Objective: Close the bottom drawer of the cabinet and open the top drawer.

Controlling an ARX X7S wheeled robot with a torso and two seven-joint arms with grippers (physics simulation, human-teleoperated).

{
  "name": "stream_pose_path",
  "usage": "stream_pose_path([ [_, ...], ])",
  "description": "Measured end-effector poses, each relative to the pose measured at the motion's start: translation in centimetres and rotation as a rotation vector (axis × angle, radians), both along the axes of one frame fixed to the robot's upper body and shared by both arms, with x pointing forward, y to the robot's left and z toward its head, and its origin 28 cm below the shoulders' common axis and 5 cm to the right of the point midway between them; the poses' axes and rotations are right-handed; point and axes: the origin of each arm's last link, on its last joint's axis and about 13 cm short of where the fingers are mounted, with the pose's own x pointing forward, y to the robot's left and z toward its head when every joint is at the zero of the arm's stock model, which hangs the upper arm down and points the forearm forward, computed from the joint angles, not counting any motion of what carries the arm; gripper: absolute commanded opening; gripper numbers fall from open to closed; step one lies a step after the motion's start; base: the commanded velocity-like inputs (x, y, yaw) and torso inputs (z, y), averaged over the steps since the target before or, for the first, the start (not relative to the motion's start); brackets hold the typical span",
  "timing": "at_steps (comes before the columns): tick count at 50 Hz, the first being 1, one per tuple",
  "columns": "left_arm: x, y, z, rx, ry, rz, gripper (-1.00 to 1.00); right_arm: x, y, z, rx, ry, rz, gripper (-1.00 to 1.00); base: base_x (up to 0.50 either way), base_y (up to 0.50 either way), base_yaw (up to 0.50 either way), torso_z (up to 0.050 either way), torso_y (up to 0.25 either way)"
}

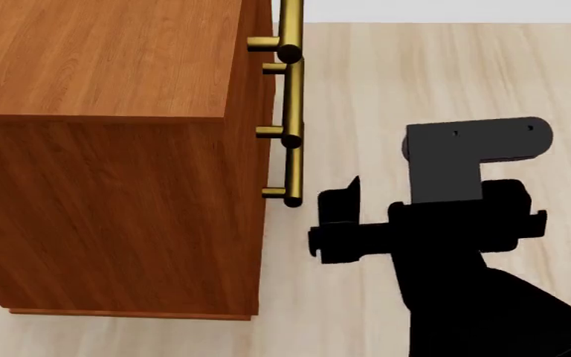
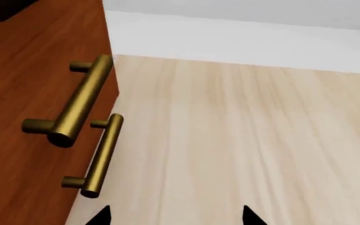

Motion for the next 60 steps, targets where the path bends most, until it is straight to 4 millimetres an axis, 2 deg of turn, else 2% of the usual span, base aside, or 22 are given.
stream_pose_path([
  [25,0.0,-0.1,0.2,-0.001,-0.006,-0.009,1.0,-1.2,-1.2,4.9,0.135,-0.066,-0.036,1.0,0.0,0.0,0.0,0.0,0.0],
  [60,-0.2,-0.4,0.5,0.007,-0.013,-0.018,1.0,-1.1,-2.0,8.8,0.508,-0.19,-0.037,1.0,0.0,0.0,0.0,0.0,0.0],
])
